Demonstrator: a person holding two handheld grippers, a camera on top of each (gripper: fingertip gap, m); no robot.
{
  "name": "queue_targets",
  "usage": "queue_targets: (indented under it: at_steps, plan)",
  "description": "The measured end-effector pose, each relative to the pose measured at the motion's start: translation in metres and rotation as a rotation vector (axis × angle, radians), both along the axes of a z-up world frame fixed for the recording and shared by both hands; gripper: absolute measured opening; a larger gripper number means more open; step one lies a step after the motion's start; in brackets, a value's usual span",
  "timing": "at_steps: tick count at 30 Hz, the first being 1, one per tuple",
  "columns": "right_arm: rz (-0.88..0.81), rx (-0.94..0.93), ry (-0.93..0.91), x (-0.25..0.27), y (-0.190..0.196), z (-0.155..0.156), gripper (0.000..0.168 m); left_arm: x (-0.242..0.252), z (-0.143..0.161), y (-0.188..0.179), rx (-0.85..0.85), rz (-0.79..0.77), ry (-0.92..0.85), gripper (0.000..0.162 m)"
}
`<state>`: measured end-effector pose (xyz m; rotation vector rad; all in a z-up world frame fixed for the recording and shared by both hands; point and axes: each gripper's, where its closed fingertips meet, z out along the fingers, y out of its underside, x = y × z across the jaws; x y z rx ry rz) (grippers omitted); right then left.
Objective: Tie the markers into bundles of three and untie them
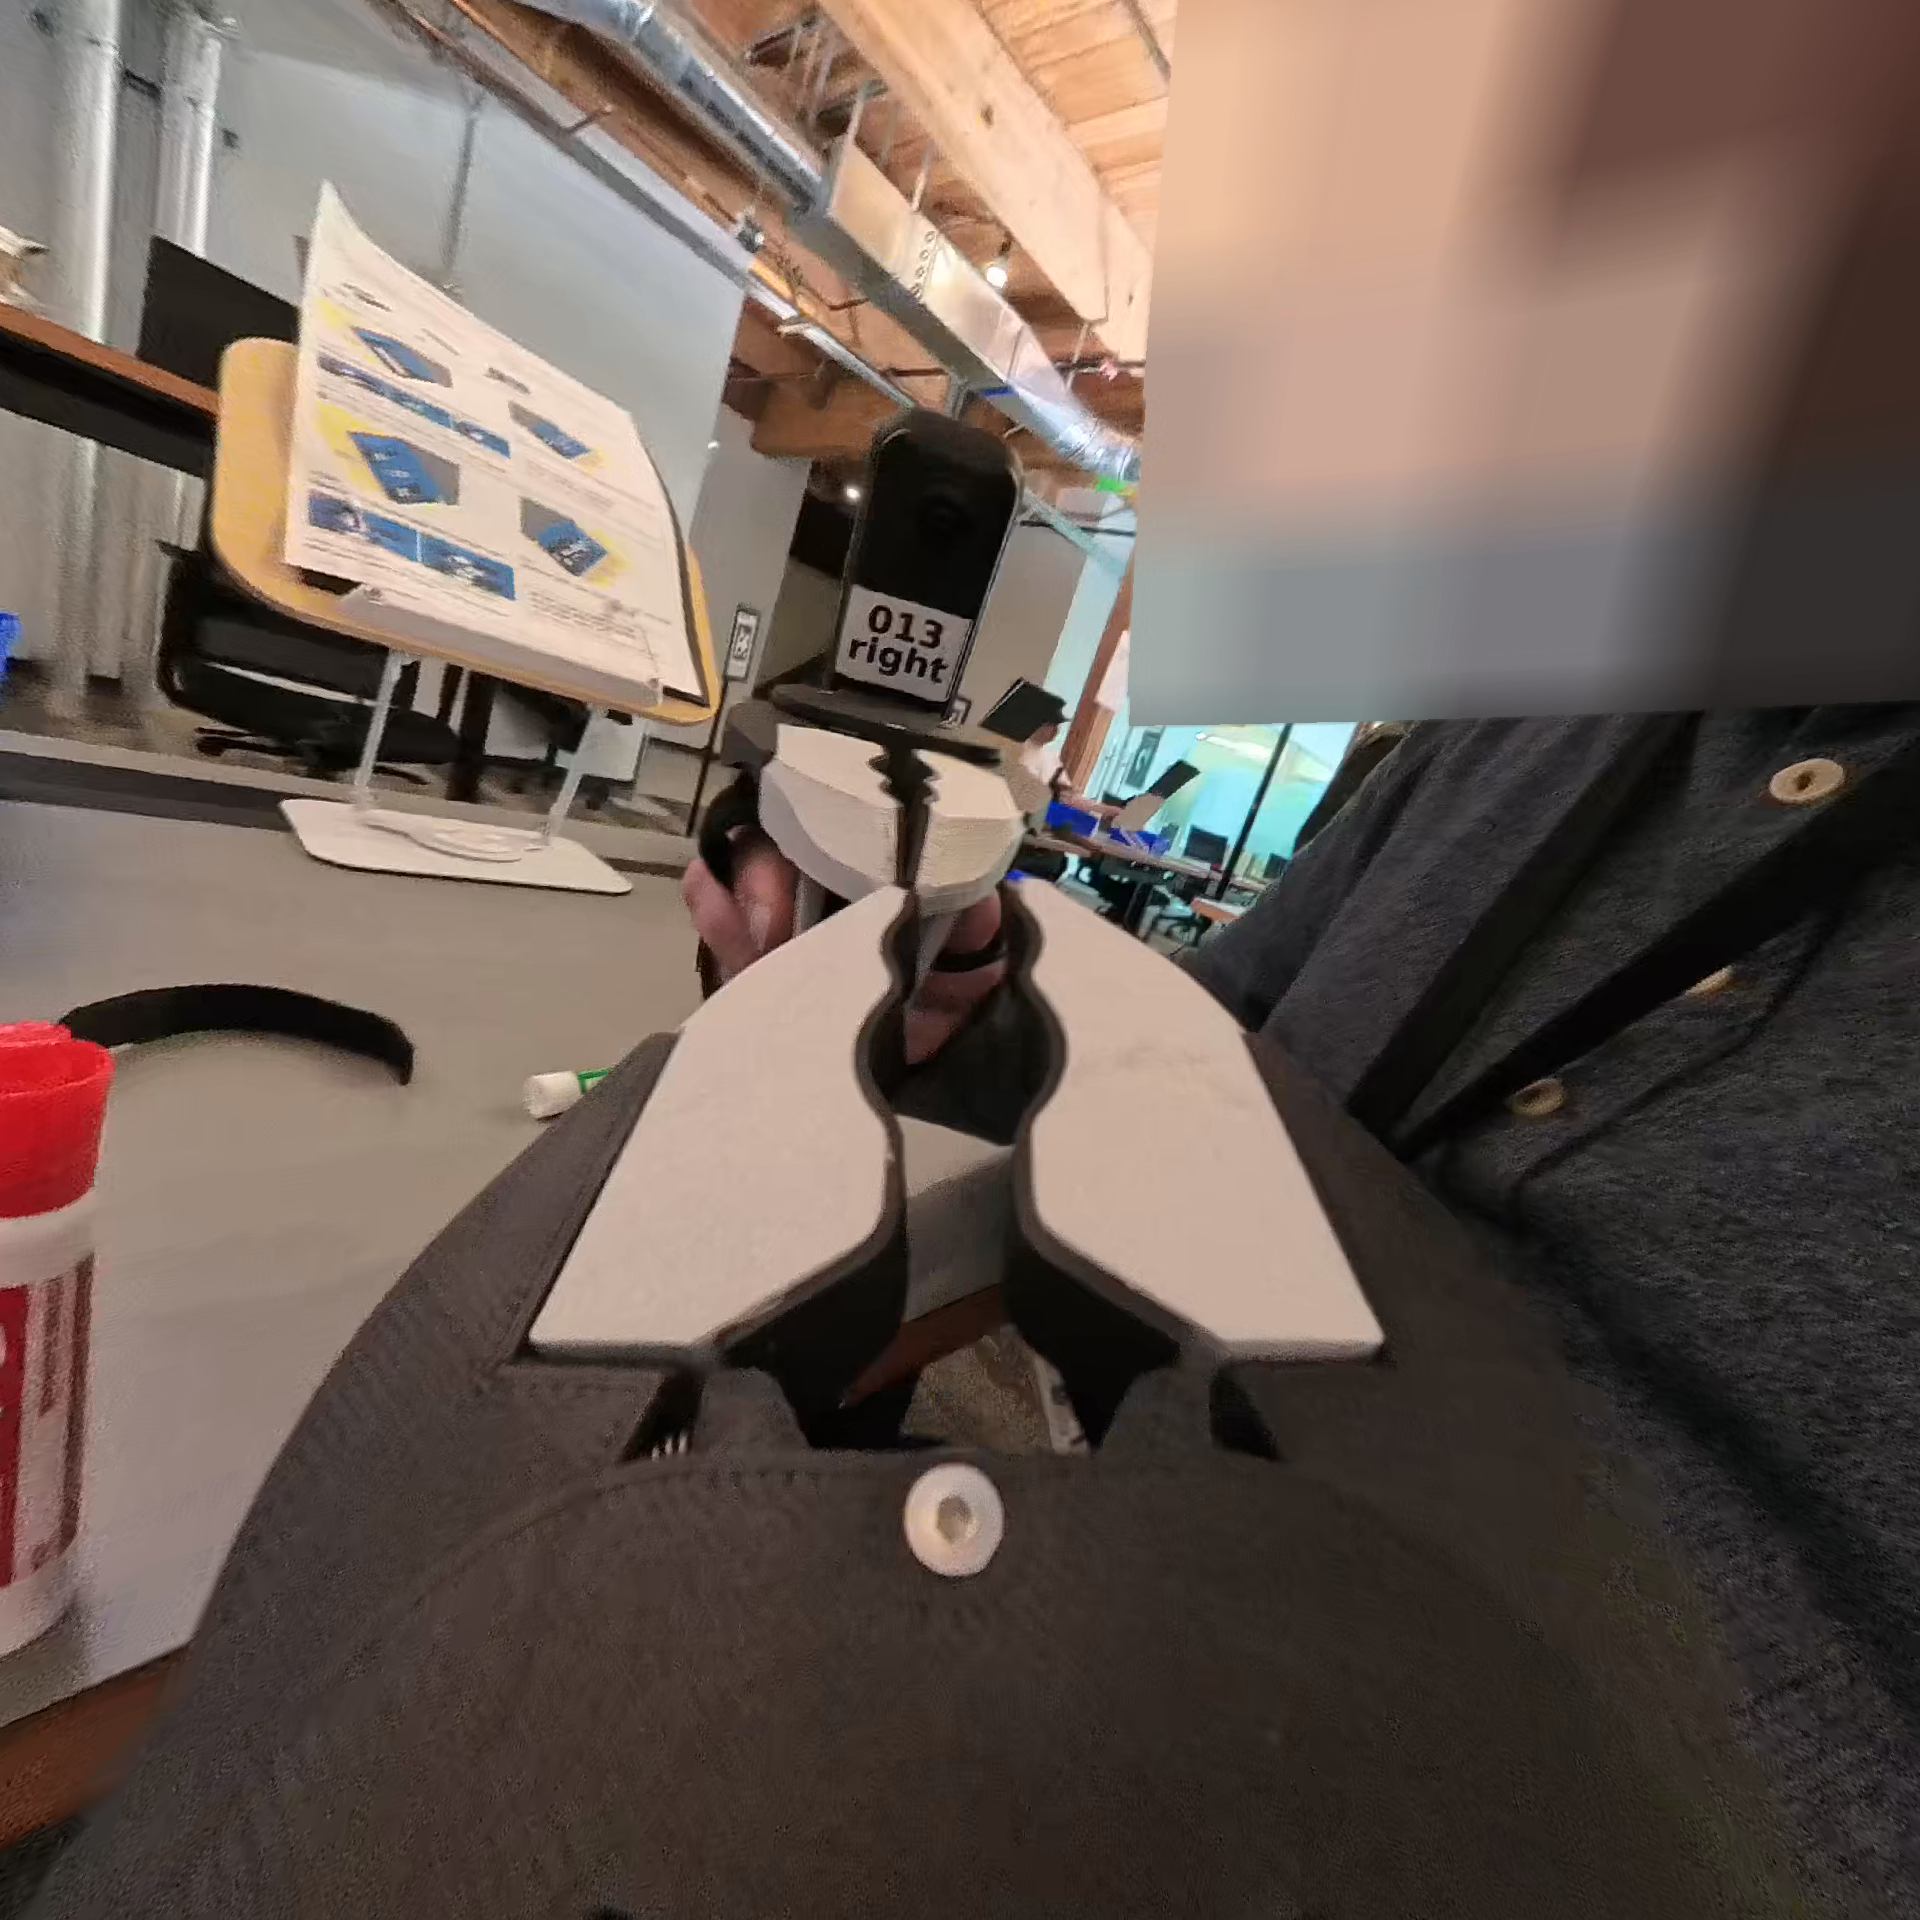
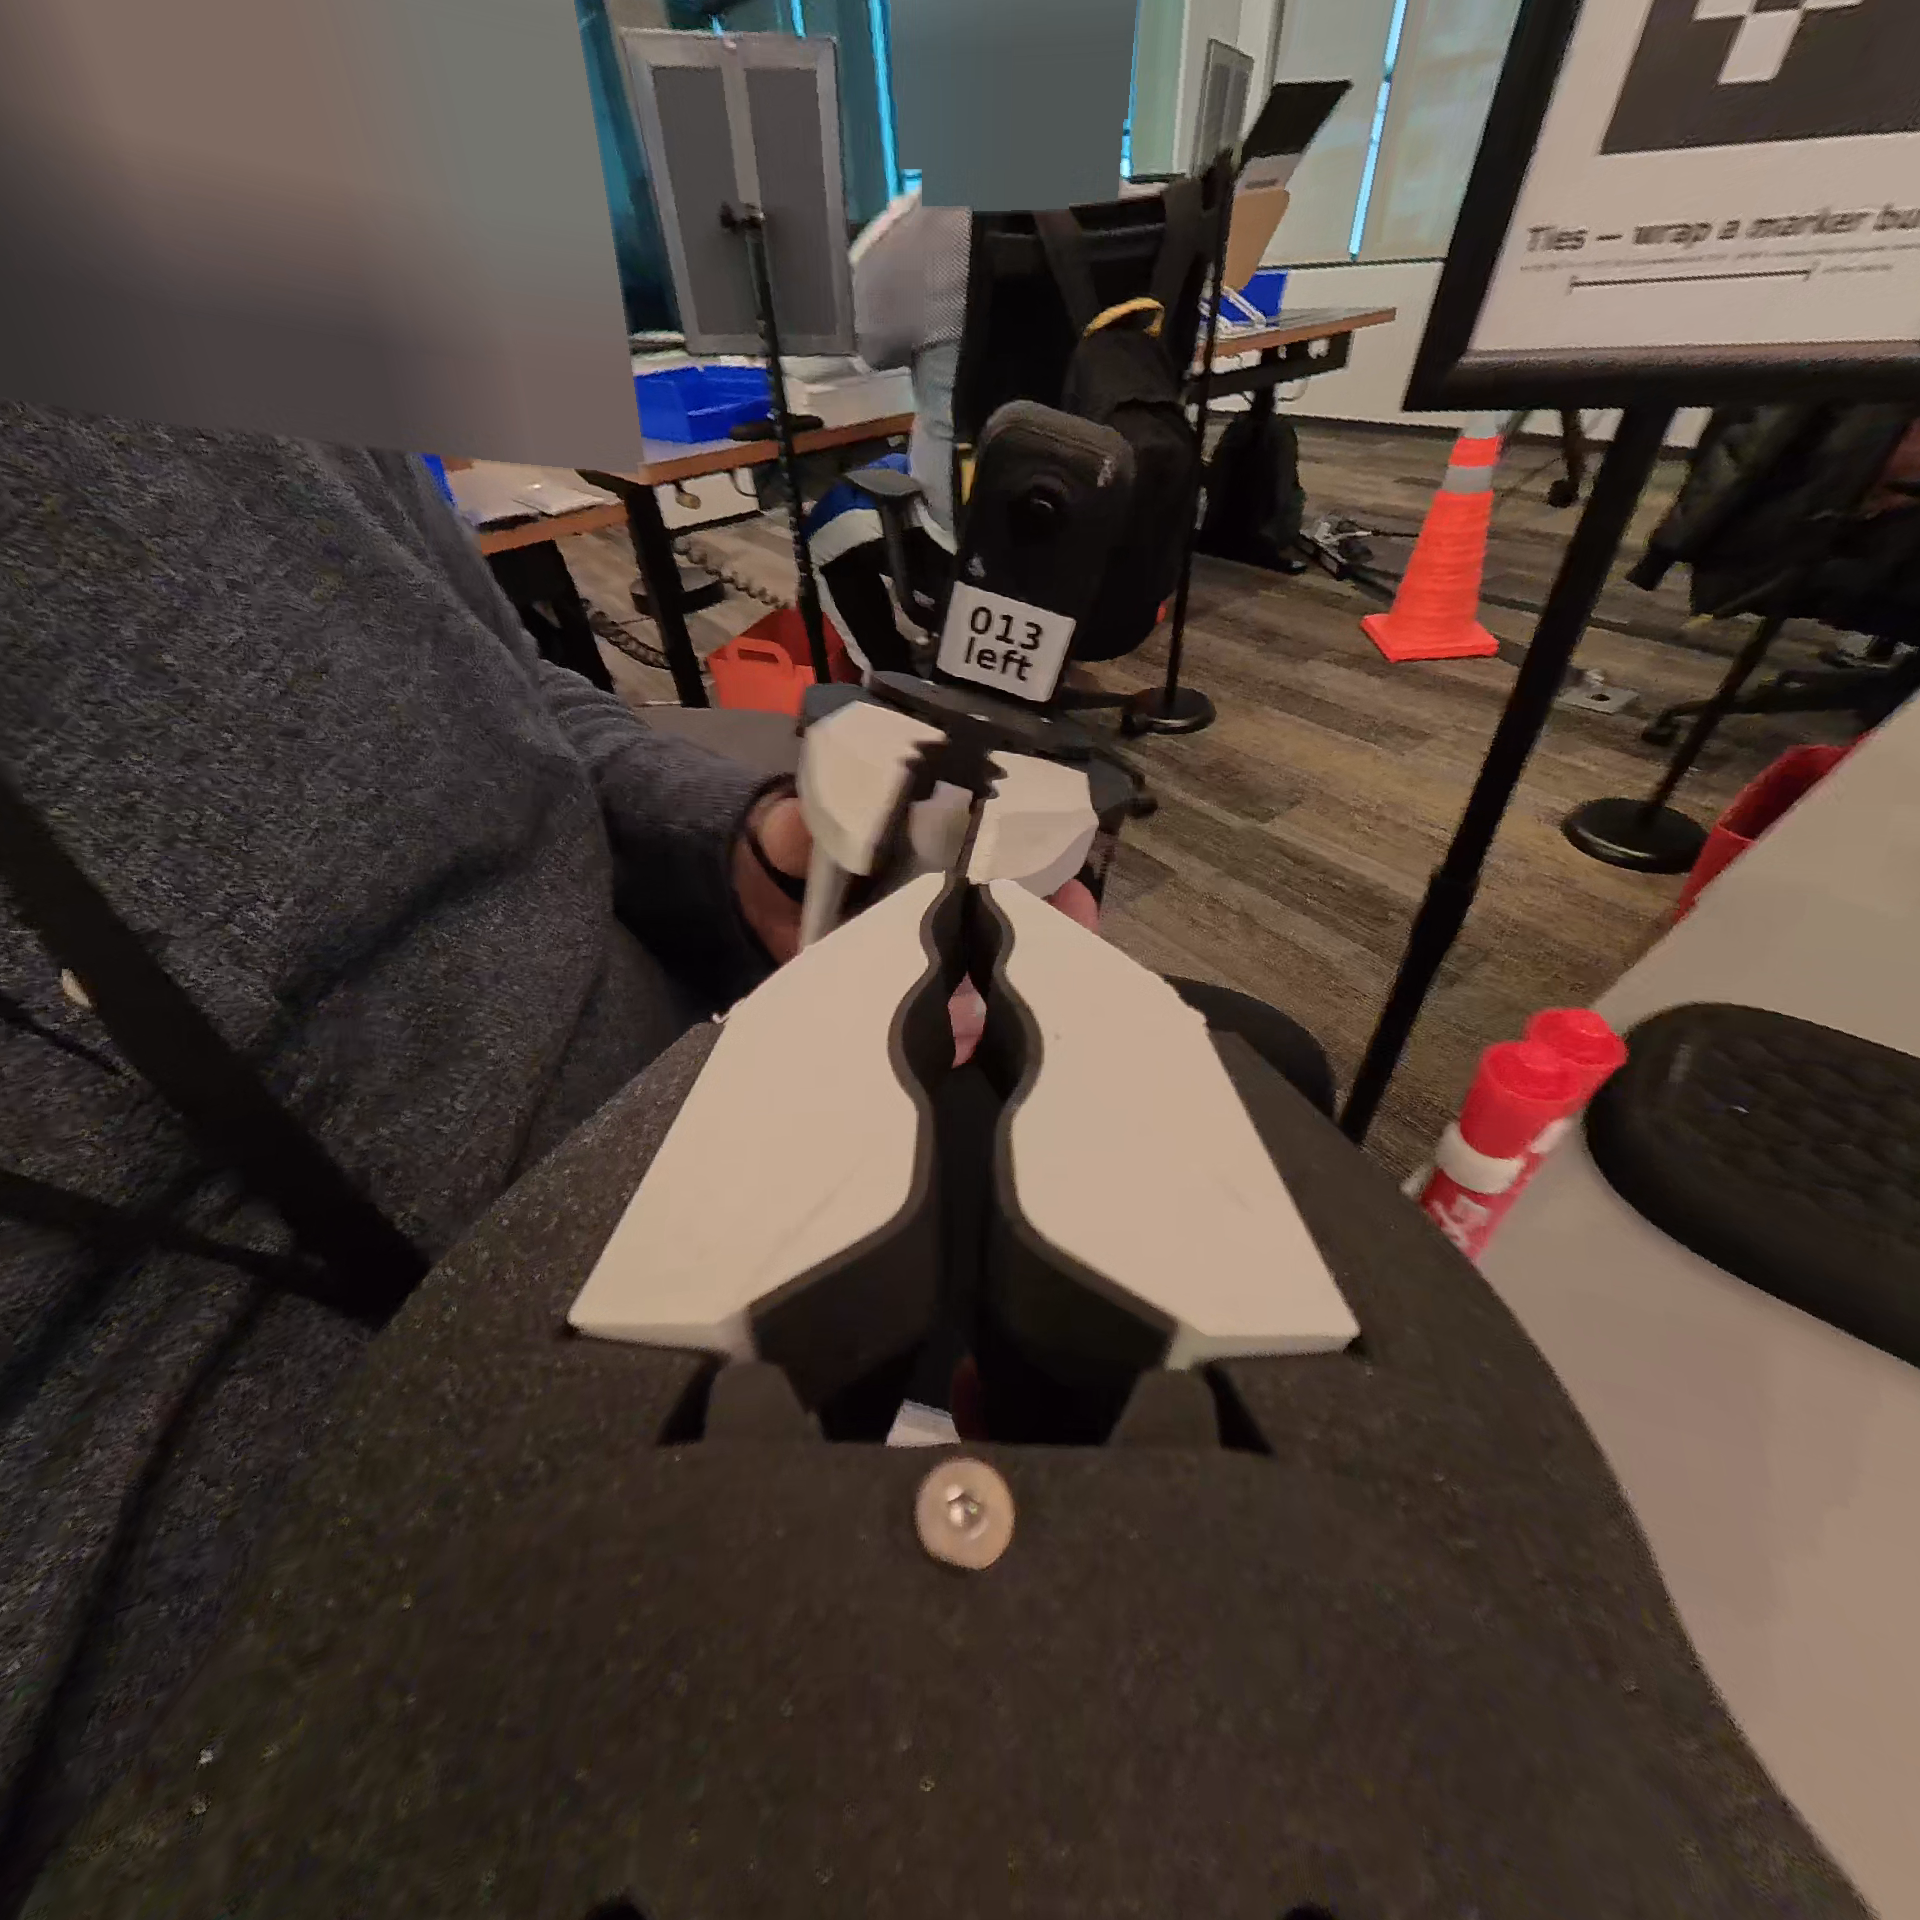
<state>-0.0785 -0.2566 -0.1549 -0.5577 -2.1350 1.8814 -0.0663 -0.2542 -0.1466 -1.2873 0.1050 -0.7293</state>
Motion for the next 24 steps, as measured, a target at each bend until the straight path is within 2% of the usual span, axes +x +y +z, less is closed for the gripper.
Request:
queue_targets:
  at_steps: [2, 3, 5, 7, 8, 10, 12, 14, 16, 18, 21, 24]
  plan:
    - [-0.026, 0.003, -0.012, -0.005, 0.009, -0.004, 0.000, 0.003, -0.001, 0.005, -0.023, 0.010, 0.019, 0.036]
    - [-0.013, -0.014, -0.022, -0.005, 0.010, -0.005, 0.000, 0.003, -0.003, 0.007, -0.049, 0.017, 0.047, 0.037]
    - [0.025, -0.042, -0.016, 0.001, 0.002, -0.001, 0.000, -0.004, -0.003, 0.007, -0.033, 0.046, 0.067, 0.009]
    - [0.025, -0.012, 0.006, 0.003, -0.004, 0.003, 0.000, -0.002, 0.000, 0.001, 0.010, -0.010, 0.024, 0.000]
    - [0.007, 0.011, 0.023, 0.002, -0.002, 0.002, 0.000, -0.004, 0.000, 0.002, 0.000, 0.020, 0.050, 0.000]
    - [-0.018, 0.004, 0.025, -0.003, 0.008, 0.001, 0.000, -0.023, -0.003, 0.007, -0.015, 0.163, 0.083, 0.015]
    - [-0.045, 0.014, 0.018, -0.008, 0.020, -0.008, 0.000, -0.056, -0.022, 0.015, -0.105, 0.378, 0.167, 0.077]
    - [-0.083, 0.023, 0.012, -0.013, 0.032, -0.021, 0.000, -0.082, -0.045, 0.018, -0.208, 0.513, 0.231, 0.089]
    - [-0.103, 0.015, -0.021, -0.016, 0.041, -0.037, 0.000, -0.094, -0.051, 0.025, -0.189, 0.596, 0.273, 0.113]
    - [-0.116, 0.010, -0.038, -0.017, 0.046, -0.051, 0.000, -0.103, -0.062, 0.034, -0.212, 0.661, 0.329, 0.118]
    - [-0.140, 0.005, -0.067, -0.021, 0.052, -0.066, 0.000, -0.118, -0.086, 0.044, -0.261, 0.742, 0.413, 0.101]
    - [-0.146, 0.001, -0.067, -0.023, 0.056, -0.071, 0.000, -0.136, -0.101, 0.052, -0.301, 0.786, 0.419, 0.108]
